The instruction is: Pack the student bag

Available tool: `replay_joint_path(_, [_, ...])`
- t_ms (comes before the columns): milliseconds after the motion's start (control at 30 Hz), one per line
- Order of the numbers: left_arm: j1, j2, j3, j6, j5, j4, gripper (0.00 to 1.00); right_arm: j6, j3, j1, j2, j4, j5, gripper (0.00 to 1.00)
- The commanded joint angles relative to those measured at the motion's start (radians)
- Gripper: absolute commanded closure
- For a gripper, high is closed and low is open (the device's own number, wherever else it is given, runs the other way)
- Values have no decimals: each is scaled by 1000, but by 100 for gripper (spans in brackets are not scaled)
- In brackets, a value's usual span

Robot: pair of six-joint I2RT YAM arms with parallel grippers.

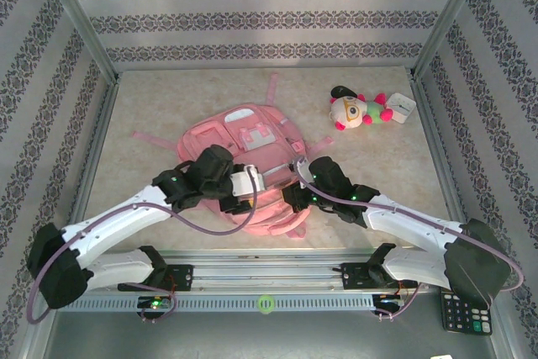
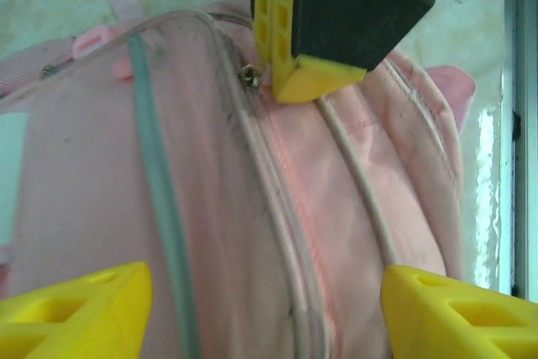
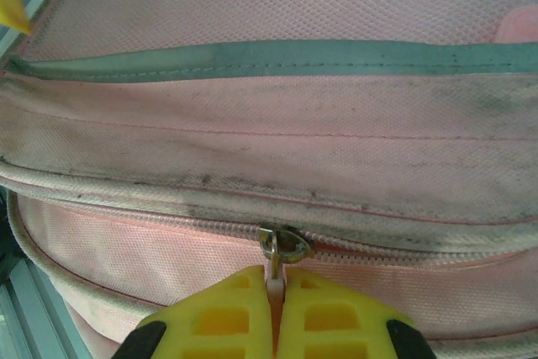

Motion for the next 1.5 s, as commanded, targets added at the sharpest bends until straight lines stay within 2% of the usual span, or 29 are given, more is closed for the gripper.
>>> replay_joint_path(0, [-61, 54, 13, -152, -126, 144, 26, 15, 27, 5, -6, 26, -6, 100])
replay_joint_path(100, [-83, 125, 29, -203, -201, 217, 20, 17, 21, 4, -15, 33, -10, 100])
replay_joint_path(167, [-87, 174, 47, -209, -235, 233, 22, 19, 17, 3, -22, 37, -13, 100])
replay_joint_path(200, [-89, 197, 54, -216, -249, 247, 34, 20, 17, 4, -22, 37, -13, 100])
replay_joint_path(233, [-89, 217, 57, -226, -261, 264, 42, 20, 16, 3, -25, 34, -16, 100])
replay_joint_path(300, [-89, 247, 59, -218, -263, 279, 51, 20, 14, -2, -28, 28, -16, 100])
replay_joint_path(400, [-85, 246, 42, -170, -266, 276, 83, 36, 5, -37, -46, 10, -17, 100])
replay_joint_path(433, [-81, 228, 22, -145, -252, 281, 90, 45, -3, -58, -56, 4, -19, 100])
replay_joint_path(467, [-71, 198, -2, -115, -219, 279, 92, 53, -13, -85, -65, -2, -22, 100])
replay_joint_path(600, [-17, 68, -101, -2, -39, 245, 95, 78, -41, -217, -83, -27, -36, 100])
replay_joint_path(667, [26, -1, -143, 47, 57, 219, 97, 76, -45, -265, -73, -38, 2, 100])
replay_joint_path(767, [70, -73, -165, 132, 166, 152, 99, 87, -34, -275, -39, -36, 113, 100])
replay_joint_path(900, [77, -106, -160, 269, 248, 32, 100, 123, -15, -276, 3, 27, 162, 100])
replay_joint_path(1067, [77, -102, -162, 373, 370, -14, 100, 144, 31, -279, 75, 101, 227, 100])
replay_joint_path(1200, [76, -89, -162, 383, 375, -1, 100, 158, 63, -280, 143, 178, 217, 100])
replay_joint_path(1333, [86, -86, -215, 344, 257, 140, 100, 187, 66, -291, 134, 155, 292, 100])
replay_joint_path(1467, [124, -36, -211, 348, 295, 278, 100, 214, 21, -370, 66, 128, 317, 100])
